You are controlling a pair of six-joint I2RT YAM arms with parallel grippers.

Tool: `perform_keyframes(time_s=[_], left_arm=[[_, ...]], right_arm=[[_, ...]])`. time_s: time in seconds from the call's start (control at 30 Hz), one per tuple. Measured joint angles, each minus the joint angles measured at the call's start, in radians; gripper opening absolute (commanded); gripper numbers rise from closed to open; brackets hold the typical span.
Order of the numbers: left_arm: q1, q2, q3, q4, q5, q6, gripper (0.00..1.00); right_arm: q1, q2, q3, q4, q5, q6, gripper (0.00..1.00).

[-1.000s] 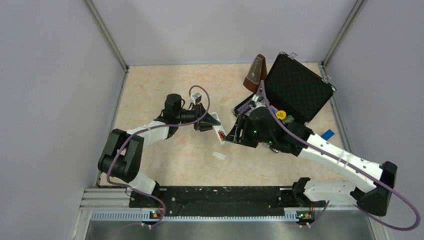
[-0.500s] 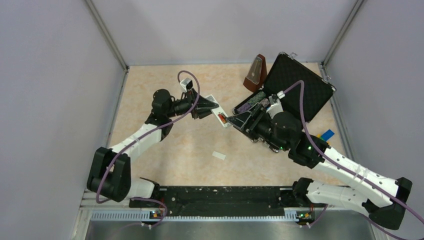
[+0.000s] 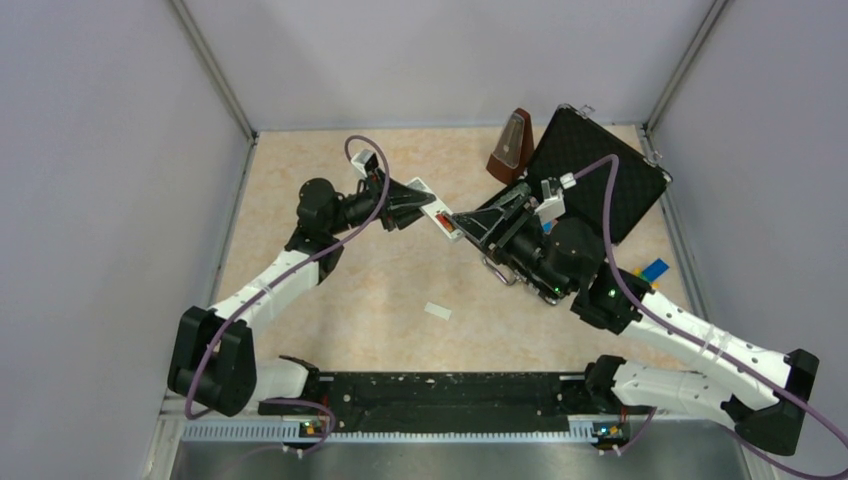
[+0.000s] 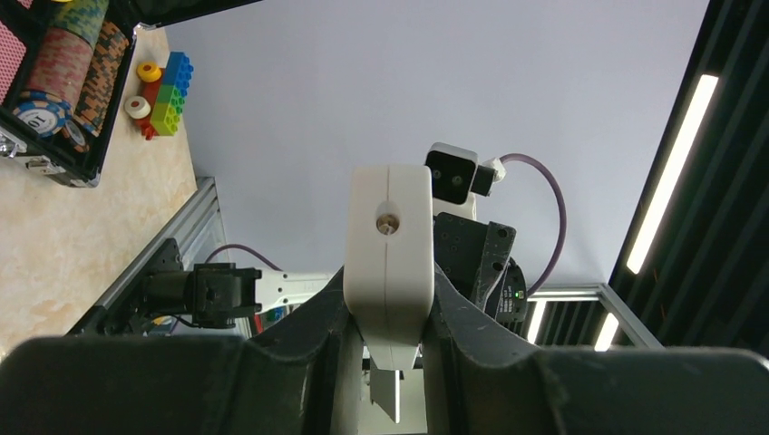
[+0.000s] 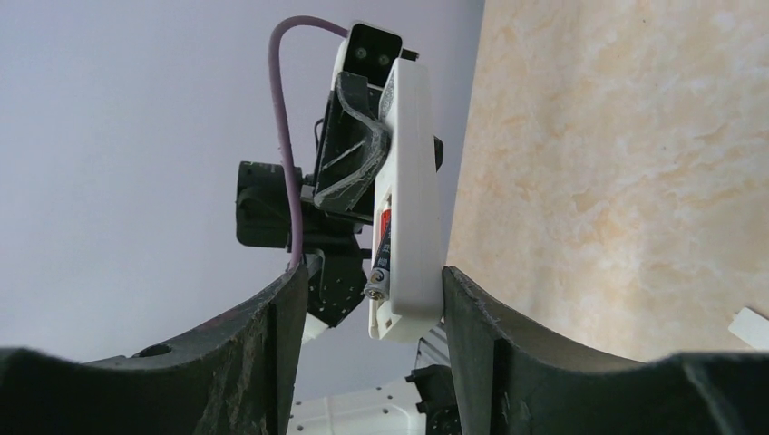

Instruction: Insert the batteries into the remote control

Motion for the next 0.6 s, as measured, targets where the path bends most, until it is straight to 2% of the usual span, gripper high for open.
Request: perform_keyframes(time_s=[0.33,0.6], left_arm=[[-0.005,-0.008,0.0,0.034,-0.042,-0.062,0.0],[-0.008,-0.013,0.0,0.044,-0.057,-0.072,0.0]], right_arm=[[0.0,-0.012,-0.009,0.04,0.03,-0.008,0.43],[0.0,-0.001,-0.009,0.045,0.035,-0.024,0.28]])
